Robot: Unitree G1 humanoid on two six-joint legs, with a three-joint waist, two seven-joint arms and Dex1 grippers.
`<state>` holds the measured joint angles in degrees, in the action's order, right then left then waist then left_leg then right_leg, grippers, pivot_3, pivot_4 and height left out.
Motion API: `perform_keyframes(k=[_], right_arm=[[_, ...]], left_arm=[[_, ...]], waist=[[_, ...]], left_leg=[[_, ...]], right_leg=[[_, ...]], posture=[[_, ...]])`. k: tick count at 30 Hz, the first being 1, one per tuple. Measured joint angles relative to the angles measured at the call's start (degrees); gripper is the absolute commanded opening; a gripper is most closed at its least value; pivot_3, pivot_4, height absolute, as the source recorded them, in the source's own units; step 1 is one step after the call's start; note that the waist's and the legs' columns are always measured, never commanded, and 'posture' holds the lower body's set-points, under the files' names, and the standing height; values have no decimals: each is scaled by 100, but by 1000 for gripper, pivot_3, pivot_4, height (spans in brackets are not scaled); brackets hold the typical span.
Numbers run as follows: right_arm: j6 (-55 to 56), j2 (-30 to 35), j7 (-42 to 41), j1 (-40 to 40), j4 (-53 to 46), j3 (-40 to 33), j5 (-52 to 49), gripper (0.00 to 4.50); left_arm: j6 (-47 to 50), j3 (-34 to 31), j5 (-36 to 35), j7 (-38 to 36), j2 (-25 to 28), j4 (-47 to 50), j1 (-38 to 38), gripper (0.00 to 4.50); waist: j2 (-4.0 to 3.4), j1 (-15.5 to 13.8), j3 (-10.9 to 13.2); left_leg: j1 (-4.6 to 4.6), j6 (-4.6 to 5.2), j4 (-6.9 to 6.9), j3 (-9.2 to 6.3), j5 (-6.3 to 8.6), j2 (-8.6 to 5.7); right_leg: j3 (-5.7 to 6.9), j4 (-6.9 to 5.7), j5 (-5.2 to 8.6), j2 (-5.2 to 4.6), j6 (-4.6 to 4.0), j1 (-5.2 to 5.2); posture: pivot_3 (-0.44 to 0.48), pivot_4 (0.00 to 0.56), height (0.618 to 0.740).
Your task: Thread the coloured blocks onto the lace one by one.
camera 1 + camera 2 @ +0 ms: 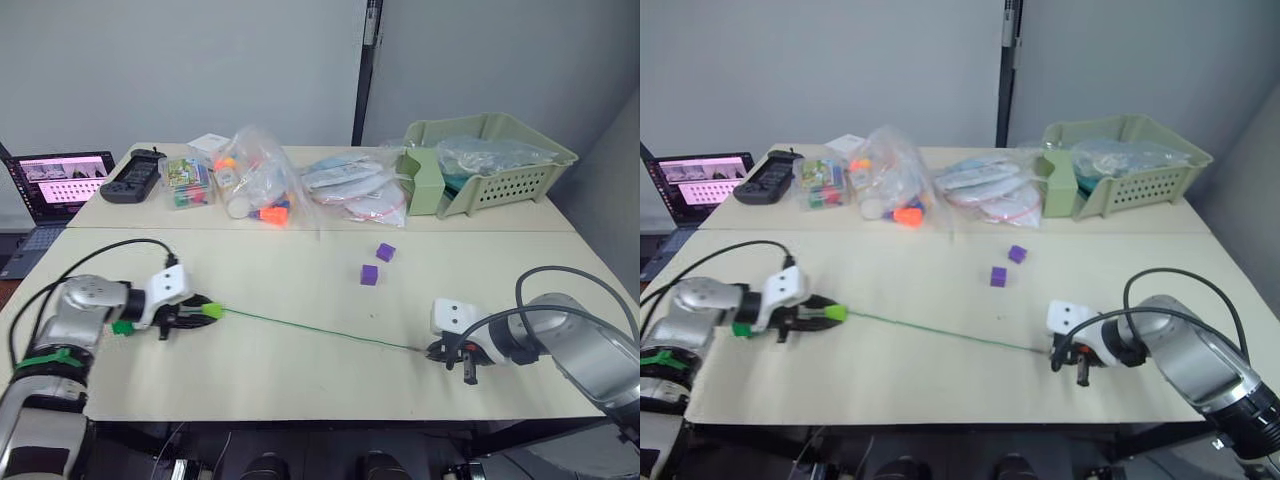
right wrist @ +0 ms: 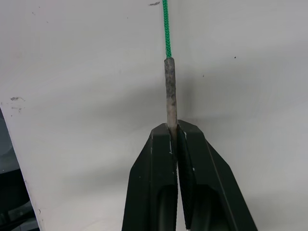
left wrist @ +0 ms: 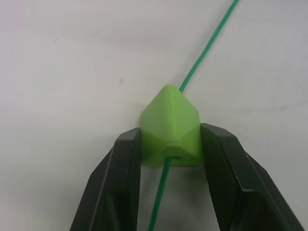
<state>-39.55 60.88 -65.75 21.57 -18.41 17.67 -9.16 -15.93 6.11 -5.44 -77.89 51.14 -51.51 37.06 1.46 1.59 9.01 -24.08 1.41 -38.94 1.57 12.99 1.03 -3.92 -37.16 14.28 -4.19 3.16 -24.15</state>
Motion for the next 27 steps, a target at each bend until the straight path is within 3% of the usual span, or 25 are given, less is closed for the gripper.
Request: perform_keyframes(k=[7,9,15,23,27], right_arm=[[33,-86,-58,205,76,0,2,0],[39,-108,-72,225,101,3,3,0],[47,-143,-153,250,149,6,72,0],[57,-218,-221,296,198,11,126,0],[56,-297,-243,322,207,15,126,0]], left_arm=[[-693,-46,303,61,357,-1138,290,1359],[-716,-82,312,54,357,-1265,348,2384],[-505,-235,343,-156,399,-1483,512,4352],[-135,-481,209,-953,479,-1409,1138,4430],[385,-607,-222,-1330,126,-486,1227,4430]], waist=[[-2,67,-1],[-2,67,-1],[-1,65,-1],[18,-56,9],[19,-140,9]], left_leg=[[3,0,5,4,0,2],[2,0,5,5,0,2],[-9,0,4,6,0,-4],[-27,0,-5,3,0,-13],[-27,-1,-11,2,0,-17]], right_leg=[[1,-6,0,0,-1,-1],[0,-6,0,0,-1,-2],[1,-6,0,-5,0,-10],[8,0,-2,-14,4,-13],[9,0,-4,-20,8,-7]], posture=[[0,150,734],[0,150,734],[0,150,734],[0,150,734],[0,150,734]])
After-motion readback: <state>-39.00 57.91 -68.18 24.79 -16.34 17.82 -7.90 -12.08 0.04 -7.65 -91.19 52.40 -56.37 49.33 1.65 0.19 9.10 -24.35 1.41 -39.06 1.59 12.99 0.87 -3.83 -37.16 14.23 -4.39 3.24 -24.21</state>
